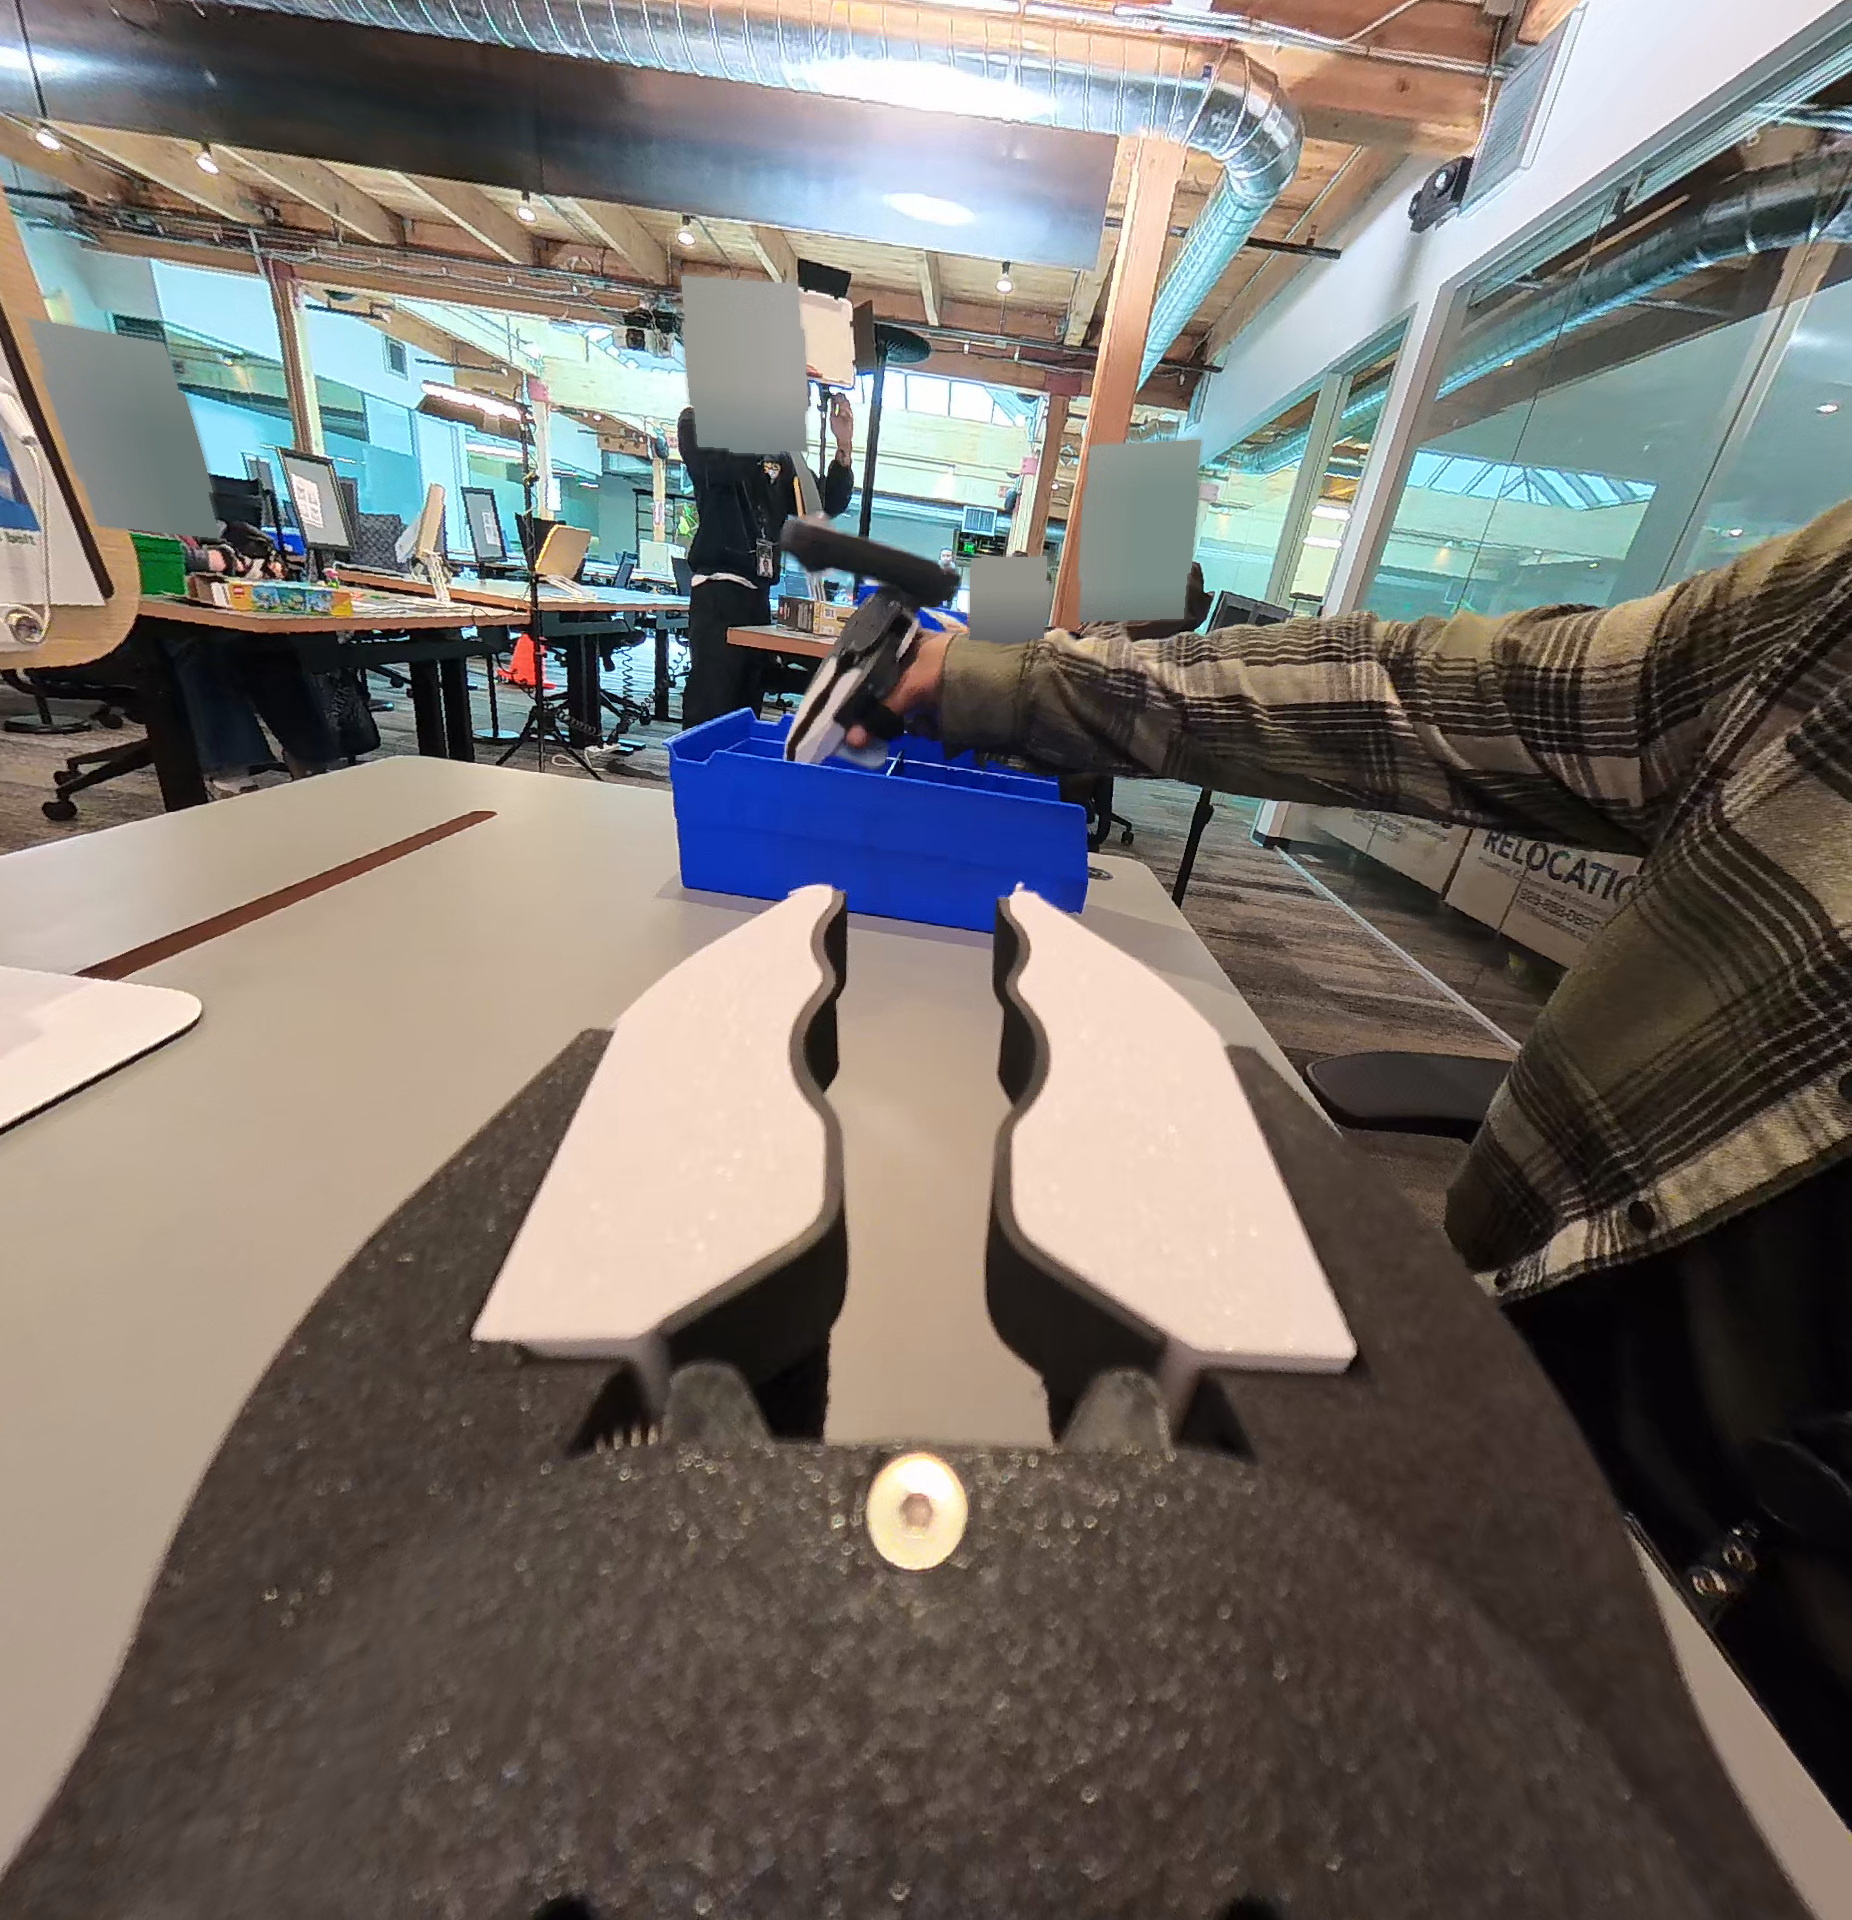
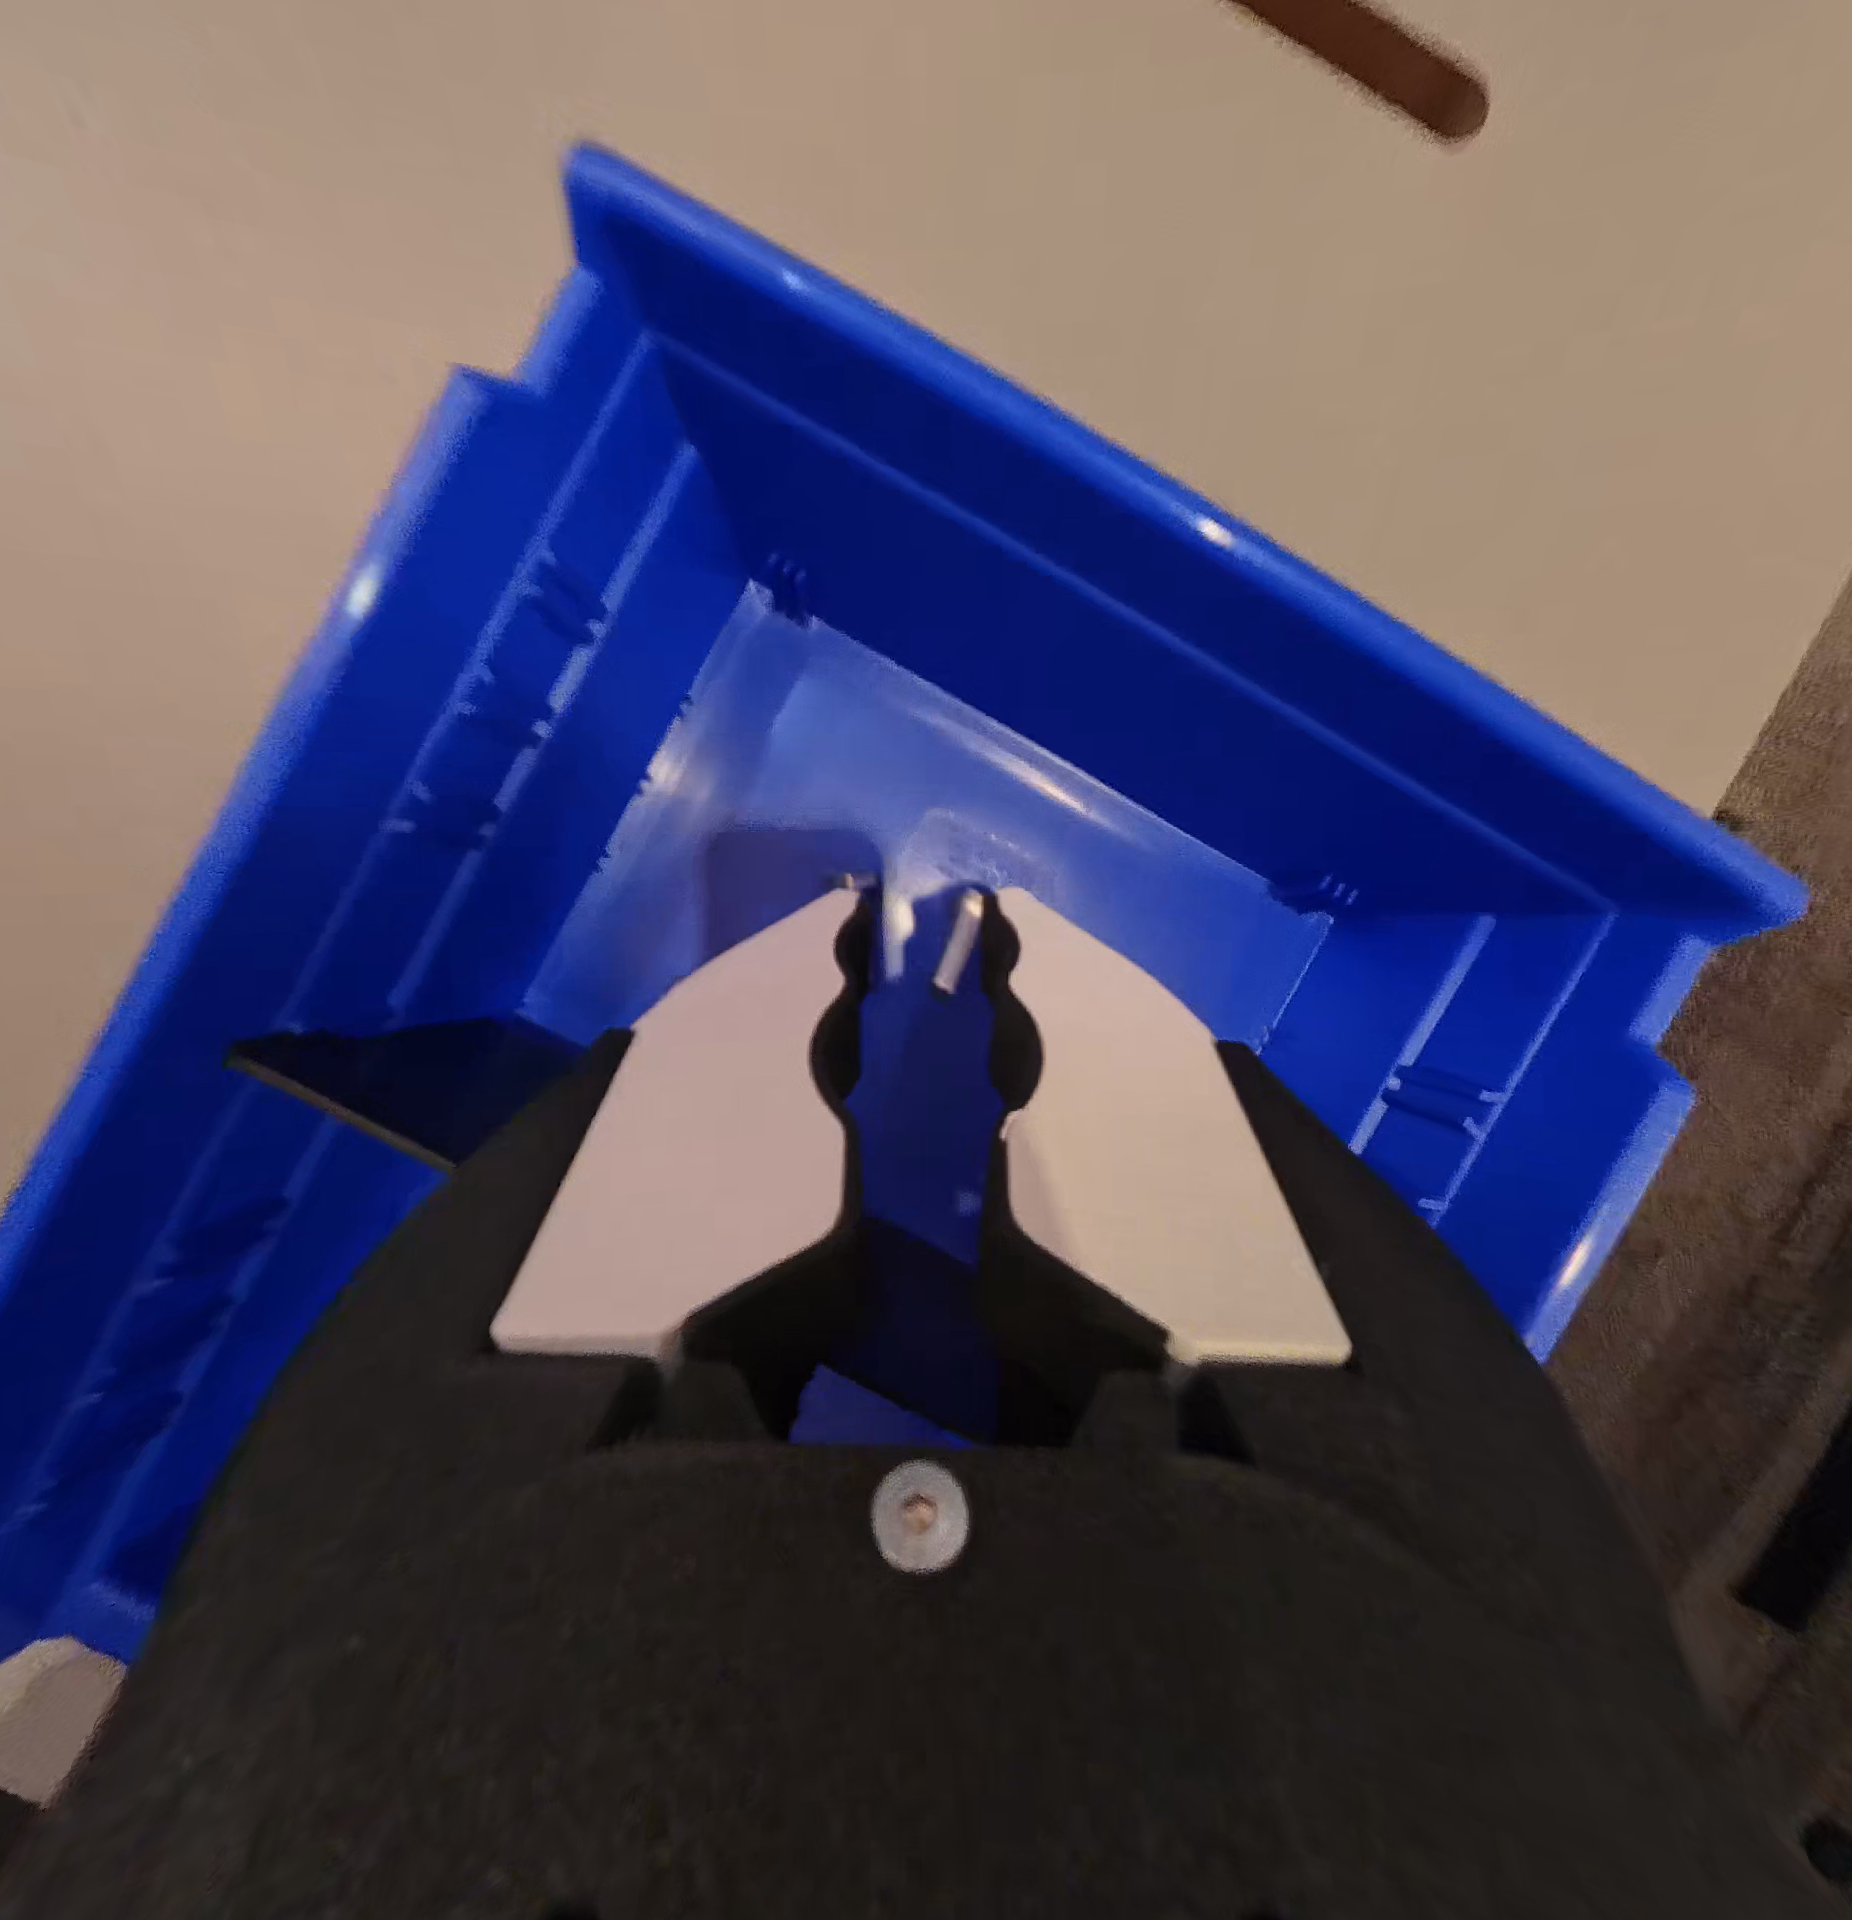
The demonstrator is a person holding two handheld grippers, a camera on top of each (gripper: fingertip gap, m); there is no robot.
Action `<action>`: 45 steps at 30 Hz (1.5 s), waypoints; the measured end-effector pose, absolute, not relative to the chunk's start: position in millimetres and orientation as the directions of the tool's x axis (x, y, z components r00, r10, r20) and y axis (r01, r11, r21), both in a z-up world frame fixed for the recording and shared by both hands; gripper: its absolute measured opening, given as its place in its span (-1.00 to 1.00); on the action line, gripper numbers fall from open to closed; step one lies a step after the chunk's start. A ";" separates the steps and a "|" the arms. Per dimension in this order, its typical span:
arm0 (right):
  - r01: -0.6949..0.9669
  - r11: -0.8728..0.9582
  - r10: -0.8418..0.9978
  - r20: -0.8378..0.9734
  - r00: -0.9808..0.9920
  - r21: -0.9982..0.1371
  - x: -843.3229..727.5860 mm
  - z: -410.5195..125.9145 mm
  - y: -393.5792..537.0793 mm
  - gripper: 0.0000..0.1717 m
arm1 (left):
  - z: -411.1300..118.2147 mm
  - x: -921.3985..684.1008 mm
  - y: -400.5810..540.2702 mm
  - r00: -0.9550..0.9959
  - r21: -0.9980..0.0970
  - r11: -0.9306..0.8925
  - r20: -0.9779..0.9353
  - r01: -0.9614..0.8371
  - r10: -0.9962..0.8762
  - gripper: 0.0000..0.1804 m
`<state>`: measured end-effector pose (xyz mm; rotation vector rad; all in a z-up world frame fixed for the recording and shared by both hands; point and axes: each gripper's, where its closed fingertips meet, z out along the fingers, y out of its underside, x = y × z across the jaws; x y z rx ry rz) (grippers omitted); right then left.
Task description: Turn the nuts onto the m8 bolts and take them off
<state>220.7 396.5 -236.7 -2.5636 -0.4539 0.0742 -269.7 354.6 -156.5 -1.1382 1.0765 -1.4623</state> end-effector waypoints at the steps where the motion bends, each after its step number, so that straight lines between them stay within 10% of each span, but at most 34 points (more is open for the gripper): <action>1: 0.296 -0.783 0.335 0.030 0.942 -0.548 216.7 -228.1 397.2 -0.73 | -155.9 -269.4 355.0 -0.107 -0.975 -0.151 0.135 0.161 -0.985 -0.71; 12: 0.174 -0.408 0.352 0.022 0.936 -0.896 105.6 -111.2 350.2 -0.04 | -147.7 -276.2 365.2 -0.071 -0.978 -0.131 0.121 0.162 -0.990 -0.71; 32: 0.050 -0.188 0.636 -0.083 0.767 -0.981 -65.8 -136.7 281.3 -0.23 | -72.8 -484.2 393.2 0.622 -0.966 -0.135 -0.033 -0.222 -0.782 -0.66; 45: 0.066 -0.237 0.680 -0.117 0.723 -0.969 -94.2 -151.8 292.7 -0.27 | -166.4 -666.5 384.7 0.796 -0.542 -0.636 -0.107 -0.549 -0.596 -0.75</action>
